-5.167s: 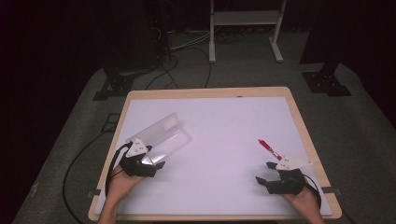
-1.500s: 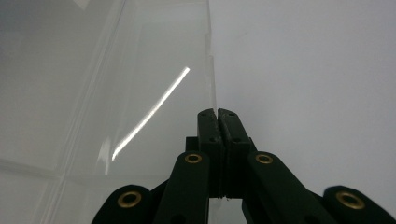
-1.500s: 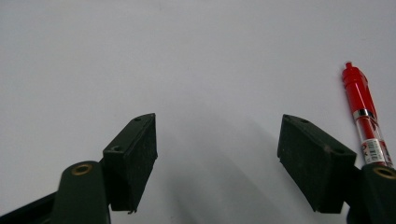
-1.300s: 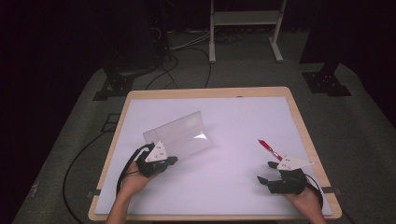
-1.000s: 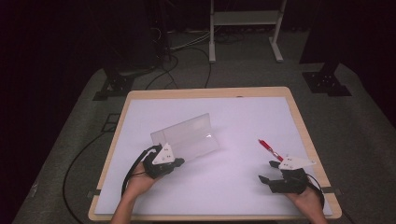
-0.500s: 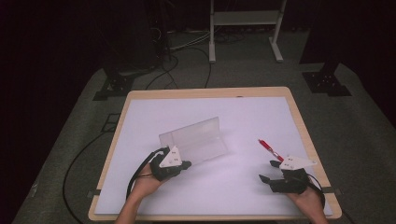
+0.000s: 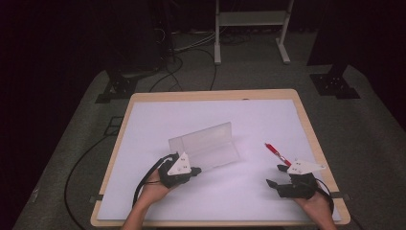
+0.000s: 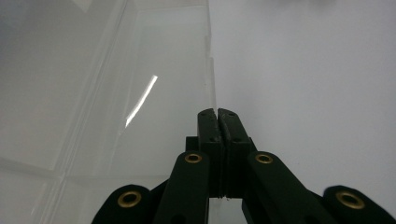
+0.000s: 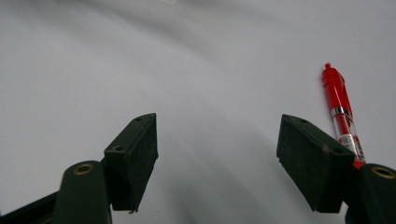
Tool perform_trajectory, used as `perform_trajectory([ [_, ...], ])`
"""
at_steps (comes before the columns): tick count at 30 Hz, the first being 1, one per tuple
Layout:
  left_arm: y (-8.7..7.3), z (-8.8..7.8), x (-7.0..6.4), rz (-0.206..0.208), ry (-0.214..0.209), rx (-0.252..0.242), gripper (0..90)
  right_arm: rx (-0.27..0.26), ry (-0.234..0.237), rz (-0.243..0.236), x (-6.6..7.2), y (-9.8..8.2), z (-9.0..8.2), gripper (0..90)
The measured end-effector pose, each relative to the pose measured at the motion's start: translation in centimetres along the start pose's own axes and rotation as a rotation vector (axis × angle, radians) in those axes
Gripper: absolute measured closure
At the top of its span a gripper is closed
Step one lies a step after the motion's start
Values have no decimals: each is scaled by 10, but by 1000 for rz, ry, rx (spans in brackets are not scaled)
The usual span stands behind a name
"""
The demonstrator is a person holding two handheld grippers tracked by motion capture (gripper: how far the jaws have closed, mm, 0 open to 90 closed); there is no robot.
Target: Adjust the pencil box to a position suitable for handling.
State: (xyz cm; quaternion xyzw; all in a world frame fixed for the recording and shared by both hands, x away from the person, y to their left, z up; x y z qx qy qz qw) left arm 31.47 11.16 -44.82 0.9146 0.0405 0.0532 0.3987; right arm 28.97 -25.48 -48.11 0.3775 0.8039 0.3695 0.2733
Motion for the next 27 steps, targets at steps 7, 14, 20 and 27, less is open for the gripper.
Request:
perform_trajectory([
  [7, 2, 6, -4, 17, -30, 5, 895, -1, -3, -1, -1, -1, 0, 287],
  [14, 3, 14, -9, 32, -69, 17, 894, -5, -9, 7, -3, -1, -2, 291],
  [20, 4, 21, -11, 42, -98, 23, 894, -2, -12, 11, -5, -2, -2, 290],
  [27, 1, 26, -11, 40, -120, 39, 894, 2, -11, 12, -5, -2, -2, 290],
])
Point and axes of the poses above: each handheld gripper's, and its own axes: z roughly forward along the jaws, y roughly out of its top, x roughly to its left, the point moved 3 cm from there along z, roughly forward along the jaws, and after that the axes turned 13 degrees about -y, right-handed, at the moved point
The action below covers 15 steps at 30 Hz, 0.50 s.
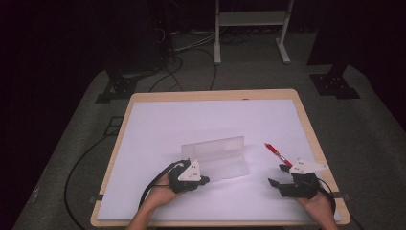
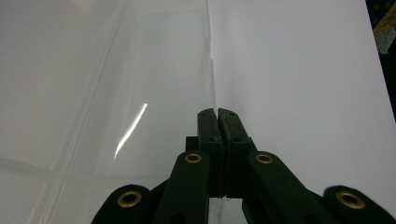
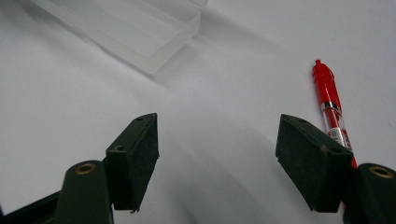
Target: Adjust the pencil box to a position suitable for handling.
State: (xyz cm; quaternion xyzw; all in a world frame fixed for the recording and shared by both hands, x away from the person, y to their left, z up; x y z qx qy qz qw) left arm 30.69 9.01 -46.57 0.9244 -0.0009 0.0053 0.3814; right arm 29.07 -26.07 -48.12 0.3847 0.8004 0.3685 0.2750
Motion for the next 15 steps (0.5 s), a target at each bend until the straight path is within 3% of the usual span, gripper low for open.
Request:
perform_trajectory([
  [15, -3, 5, 0, -17, -49, -7, 893, 2, -2, 4, -1, 0, 1, 290],
])
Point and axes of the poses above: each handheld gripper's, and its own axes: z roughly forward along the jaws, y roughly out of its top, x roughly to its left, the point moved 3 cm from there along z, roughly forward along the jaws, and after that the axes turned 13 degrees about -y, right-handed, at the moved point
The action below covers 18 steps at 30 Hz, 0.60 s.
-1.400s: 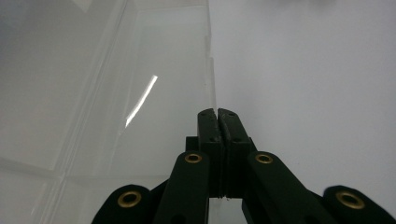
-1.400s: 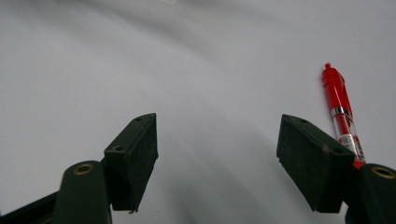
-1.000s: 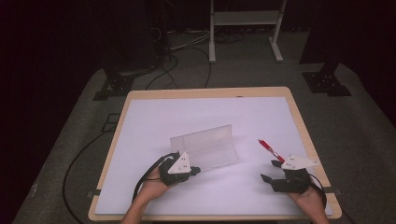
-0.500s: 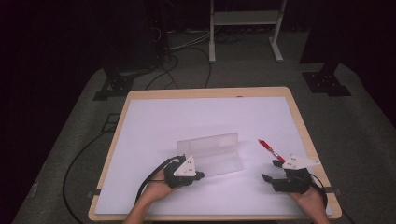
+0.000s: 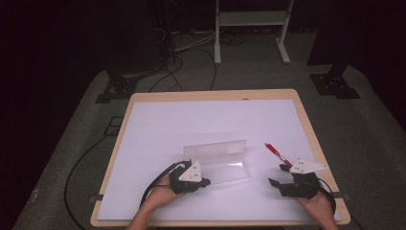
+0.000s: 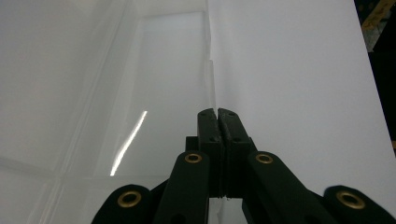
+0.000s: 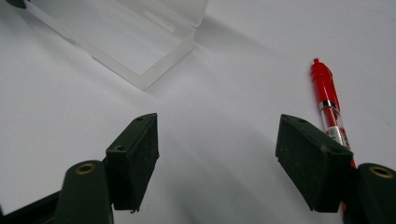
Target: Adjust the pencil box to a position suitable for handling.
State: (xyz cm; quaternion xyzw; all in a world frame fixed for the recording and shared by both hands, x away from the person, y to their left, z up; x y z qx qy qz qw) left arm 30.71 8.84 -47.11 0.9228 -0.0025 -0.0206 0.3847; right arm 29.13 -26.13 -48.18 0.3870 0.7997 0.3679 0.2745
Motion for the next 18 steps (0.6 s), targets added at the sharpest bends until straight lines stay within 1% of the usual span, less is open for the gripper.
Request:
perform_trajectory([
  [2, -1, 1, 1, -15, -14, -2, 889, 0, -1, 1, 0, 0, 0, 290],
  [4, -2, 1, 1, -17, -16, 2, 884, 0, -1, 1, 0, 0, 0, 290],
  [6, -2, 1, 1, -6, -28, 2, 882, 0, -2, 0, 0, 0, 0, 290],
  [7, -1, 1, 0, -3, -21, 0, 887, 1, -1, 0, 0, 0, 0, 290],
  [9, -1, 0, 0, -10, -20, -8, 885, 3, -1, -1, 0, 0, 0, 290],
  [10, -2, -1, 1, -10, -19, -1, 882, 3, -1, -1, 1, 0, 0, 290],
  [11, -2, -2, 1, -18, -18, -8, 873, 3, 1, -1, 1, 0, 1, 290],
  [14, -2, -3, 1, -18, -25, -13, 853, 4, 1, -2, 1, 0, 1, 290],
  [16, -1, -3, 0, -11, -29, -10, 825, 3, 1, -1, 1, 0, 1, 290],
  [18, 0, -3, 0, -15, -30, -13, 808, 4, 1, 0, 1, 0, 1, 289],
])
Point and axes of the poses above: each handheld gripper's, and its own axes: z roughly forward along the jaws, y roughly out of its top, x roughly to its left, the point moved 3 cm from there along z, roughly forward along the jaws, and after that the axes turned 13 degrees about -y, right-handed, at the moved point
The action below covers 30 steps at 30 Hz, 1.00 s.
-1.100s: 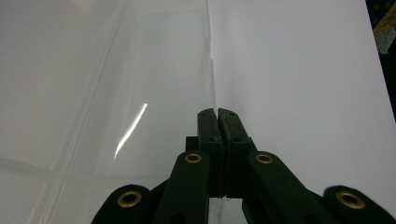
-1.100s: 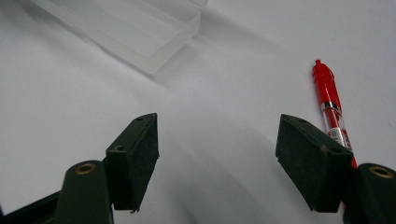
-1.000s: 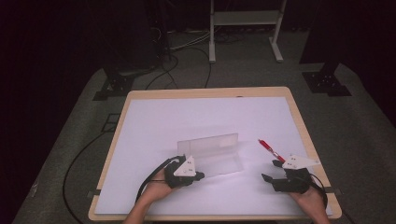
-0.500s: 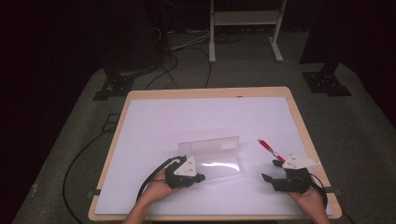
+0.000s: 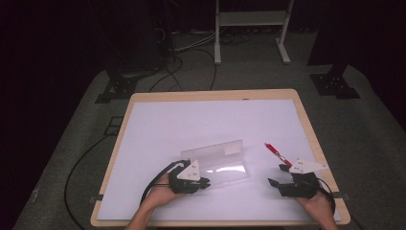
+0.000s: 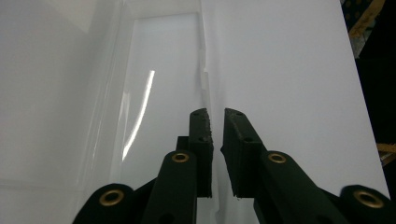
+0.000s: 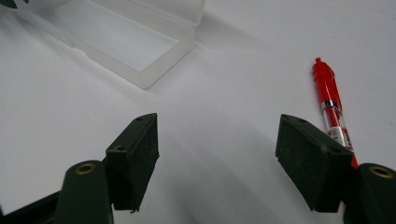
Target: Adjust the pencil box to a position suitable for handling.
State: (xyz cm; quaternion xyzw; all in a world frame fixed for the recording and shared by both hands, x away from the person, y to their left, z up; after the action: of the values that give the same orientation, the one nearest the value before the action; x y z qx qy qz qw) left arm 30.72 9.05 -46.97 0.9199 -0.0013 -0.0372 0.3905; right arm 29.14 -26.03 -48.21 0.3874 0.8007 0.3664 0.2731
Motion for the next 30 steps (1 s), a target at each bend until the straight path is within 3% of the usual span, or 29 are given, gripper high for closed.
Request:
perform_trajectory([
  [14, 4, -16, -5, -5, -6, -63, 683, 2, -2, 3, 0, 0, 1, 284],
  [30, 2, -56, -7, -27, 57, -135, 616, 0, -2, 2, 0, 0, 2, 279],
])
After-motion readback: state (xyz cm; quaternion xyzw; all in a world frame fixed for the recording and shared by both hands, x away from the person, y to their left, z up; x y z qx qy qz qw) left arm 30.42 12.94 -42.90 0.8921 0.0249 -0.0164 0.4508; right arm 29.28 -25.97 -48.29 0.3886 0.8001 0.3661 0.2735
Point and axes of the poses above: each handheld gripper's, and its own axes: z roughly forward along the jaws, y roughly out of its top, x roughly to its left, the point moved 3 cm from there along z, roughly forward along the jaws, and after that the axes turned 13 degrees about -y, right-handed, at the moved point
